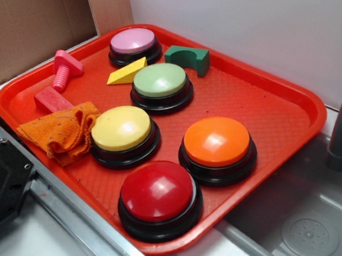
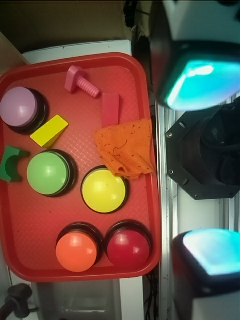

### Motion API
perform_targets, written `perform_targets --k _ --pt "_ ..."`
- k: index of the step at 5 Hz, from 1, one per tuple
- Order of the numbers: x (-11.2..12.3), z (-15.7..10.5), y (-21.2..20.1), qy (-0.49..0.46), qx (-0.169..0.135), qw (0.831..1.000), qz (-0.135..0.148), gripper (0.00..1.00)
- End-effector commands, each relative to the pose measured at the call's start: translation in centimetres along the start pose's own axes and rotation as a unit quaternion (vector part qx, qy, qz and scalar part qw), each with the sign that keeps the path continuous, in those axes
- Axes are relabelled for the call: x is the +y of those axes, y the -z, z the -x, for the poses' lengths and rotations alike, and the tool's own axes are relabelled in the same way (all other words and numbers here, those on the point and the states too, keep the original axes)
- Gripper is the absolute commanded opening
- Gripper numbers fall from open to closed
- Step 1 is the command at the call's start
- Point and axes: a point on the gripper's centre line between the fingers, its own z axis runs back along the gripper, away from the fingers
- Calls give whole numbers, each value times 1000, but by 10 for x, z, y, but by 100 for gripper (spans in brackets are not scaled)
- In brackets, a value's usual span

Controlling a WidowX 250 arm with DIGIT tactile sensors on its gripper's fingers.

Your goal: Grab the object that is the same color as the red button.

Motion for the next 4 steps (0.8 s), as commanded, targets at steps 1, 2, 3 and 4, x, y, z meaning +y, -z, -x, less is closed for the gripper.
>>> perform_targets --k 1,2,3,4 --pt "0 0 0 0 0 1000 0 100" --pt "6 -8 9 -94 -2 996 4 100" --pt "22 -18 23 -196 -11 980 22 100" --pt "40 -21 38 -319 -13 947 41 100"
